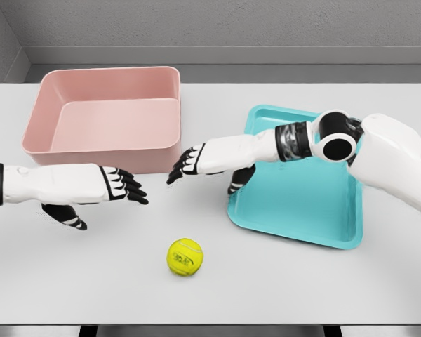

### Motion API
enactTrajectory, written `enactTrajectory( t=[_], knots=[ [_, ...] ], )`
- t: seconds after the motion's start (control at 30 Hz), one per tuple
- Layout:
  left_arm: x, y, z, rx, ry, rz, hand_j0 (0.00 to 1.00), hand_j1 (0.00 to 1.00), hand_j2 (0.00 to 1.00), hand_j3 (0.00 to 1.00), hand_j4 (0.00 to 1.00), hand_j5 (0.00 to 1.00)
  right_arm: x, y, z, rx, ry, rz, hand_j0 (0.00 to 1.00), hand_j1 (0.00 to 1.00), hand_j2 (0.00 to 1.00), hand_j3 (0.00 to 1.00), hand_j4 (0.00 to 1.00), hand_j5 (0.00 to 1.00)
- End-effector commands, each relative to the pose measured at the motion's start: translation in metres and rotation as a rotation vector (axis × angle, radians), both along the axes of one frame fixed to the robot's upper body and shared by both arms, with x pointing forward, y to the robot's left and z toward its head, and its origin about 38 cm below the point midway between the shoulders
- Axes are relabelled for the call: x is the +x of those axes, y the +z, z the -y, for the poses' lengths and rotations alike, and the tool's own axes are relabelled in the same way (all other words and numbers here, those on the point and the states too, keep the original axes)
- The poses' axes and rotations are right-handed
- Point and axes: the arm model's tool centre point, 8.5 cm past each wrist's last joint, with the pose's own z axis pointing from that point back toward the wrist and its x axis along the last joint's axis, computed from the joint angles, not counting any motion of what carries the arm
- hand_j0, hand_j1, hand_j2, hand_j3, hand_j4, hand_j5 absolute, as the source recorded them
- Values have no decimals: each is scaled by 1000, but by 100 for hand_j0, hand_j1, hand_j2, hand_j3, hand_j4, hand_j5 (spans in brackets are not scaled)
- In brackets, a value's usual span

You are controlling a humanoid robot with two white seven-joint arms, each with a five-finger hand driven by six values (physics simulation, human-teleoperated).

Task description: Put the tennis from the blue tray into the pink basket with both arms

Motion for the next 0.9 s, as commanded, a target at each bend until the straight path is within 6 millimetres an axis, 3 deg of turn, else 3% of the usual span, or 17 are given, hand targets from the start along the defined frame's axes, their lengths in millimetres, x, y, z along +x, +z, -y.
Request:
enactTrajectory(
  t=[0.0,0.07,0.17,0.33,0.37,0.57,0.87],
  knots=[
    [1,-6,27,-87,-38,-9,100,100,100,100,100,100,12,3,25,-11,-69,5,100,100,100,100,100,100],
    [1,-9,39,-112,-58,-9,100,100,100,100,100,100,40,10,61,-16,-199,16,100,100,100,100,100,100],
    [-1,-15,46,-120,-75,-29,100,100,100,100,100,100,45,14,83,-8,-254,22,100,100,100,100,100,100],
    [-10,-33,57,-106,-108,-80,100,100,100,100,100,100,45,18,84,-1,-258,31,100,100,100,100,100,100],
    [-12,-37,58,-103,-114,-94,100,100,100,100,100,100,46,19,97,-10,-280,35,100,100,100,100,100,100],
    [-21,-52,75,-114,-155,-135,100,100,100,100,100,100,44,36,126,-18,-321,72,100,100,100,100,100,100],
    [-26,-59,91,-135,-189,-153,100,100,100,100,100,100,34,51,152,-15,-346,111,100,100,100,100,100,100]
  ],
)
